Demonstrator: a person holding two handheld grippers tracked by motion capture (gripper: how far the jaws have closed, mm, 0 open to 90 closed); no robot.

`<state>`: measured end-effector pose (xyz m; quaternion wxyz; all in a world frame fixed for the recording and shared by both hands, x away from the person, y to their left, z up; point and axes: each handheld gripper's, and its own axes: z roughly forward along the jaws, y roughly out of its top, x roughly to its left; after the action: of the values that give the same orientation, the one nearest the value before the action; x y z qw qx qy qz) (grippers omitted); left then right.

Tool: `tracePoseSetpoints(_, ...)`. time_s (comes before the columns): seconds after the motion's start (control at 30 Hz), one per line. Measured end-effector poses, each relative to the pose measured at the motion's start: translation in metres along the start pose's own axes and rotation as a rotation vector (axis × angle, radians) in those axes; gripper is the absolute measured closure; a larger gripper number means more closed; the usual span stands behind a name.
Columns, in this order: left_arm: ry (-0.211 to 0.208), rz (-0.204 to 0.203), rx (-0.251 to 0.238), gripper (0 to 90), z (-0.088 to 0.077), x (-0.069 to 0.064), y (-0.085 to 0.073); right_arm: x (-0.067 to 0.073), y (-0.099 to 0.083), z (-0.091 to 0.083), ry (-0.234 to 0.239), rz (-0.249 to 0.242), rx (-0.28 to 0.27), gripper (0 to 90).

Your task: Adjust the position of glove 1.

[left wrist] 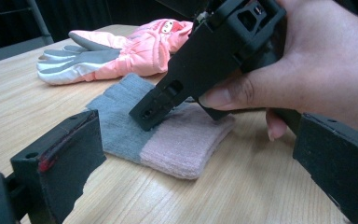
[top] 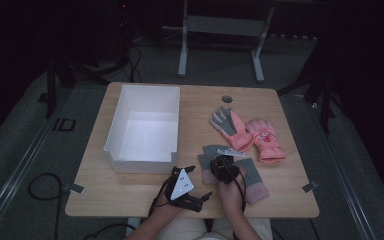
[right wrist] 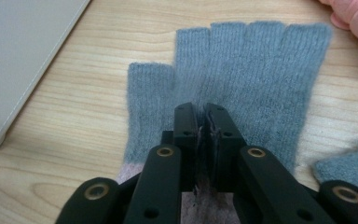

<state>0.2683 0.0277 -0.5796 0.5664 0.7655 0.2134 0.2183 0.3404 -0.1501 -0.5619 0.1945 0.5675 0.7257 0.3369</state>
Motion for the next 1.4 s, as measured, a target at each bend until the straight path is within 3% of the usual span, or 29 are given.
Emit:
tracePoseSetpoints(0.1,0.000,0.006,-0.001,1.3,0.000,0.000,0.000,0.000,0.001,0.000,0.015,0.004,-0.006,73.9)
tracePoseSetpoints(0.23,-0.001,0.002,0.001,1.3,0.000,0.000,0.000,-0.003,0.007,-0.009,0.028,-0.011,-0.024,71.3)
tracePoseSetpoints(0.37,-0.002,0.000,-0.003,1.3,0.000,0.001,0.000,-0.013,0.024,-0.029,0.051,-0.097,-0.041,67.8)
tracePoseSetpoints(0.53,0.001,-0.001,-0.003,1.3,0.001,0.001,0.000,-0.037,0.029,-0.048,0.060,-0.162,-0.040,67.4)
tracePoseSetpoints(0.77,0.009,0.005,0.004,1.3,0.001,0.001,0.000,-0.076,0.016,-0.065,0.039,-0.296,-0.024,64.4)
tracePoseSetpoints(0.87,0.012,0.003,0.002,1.3,0.001,0.001,0.000,-0.091,0.009,-0.069,0.057,-0.329,-0.019,64.0)
tracePoseSetpoints(1.0,0.011,0.000,0.002,1.3,0.001,0.001,0.000,-0.104,0.003,-0.070,0.064,-0.341,-0.009,63.4)
tracePoseSetpoints(1.1,0.012,0.007,0.004,1.3,0.001,0.001,0.000,-0.115,-0.006,-0.068,0.075,-0.323,0.021,63.4)
tracePoseSetpoints(1.4,0.012,0.008,0.007,1.3,0.001,0.001,0.000,-0.118,-0.020,-0.054,0.076,-0.360,0.065,64.5)
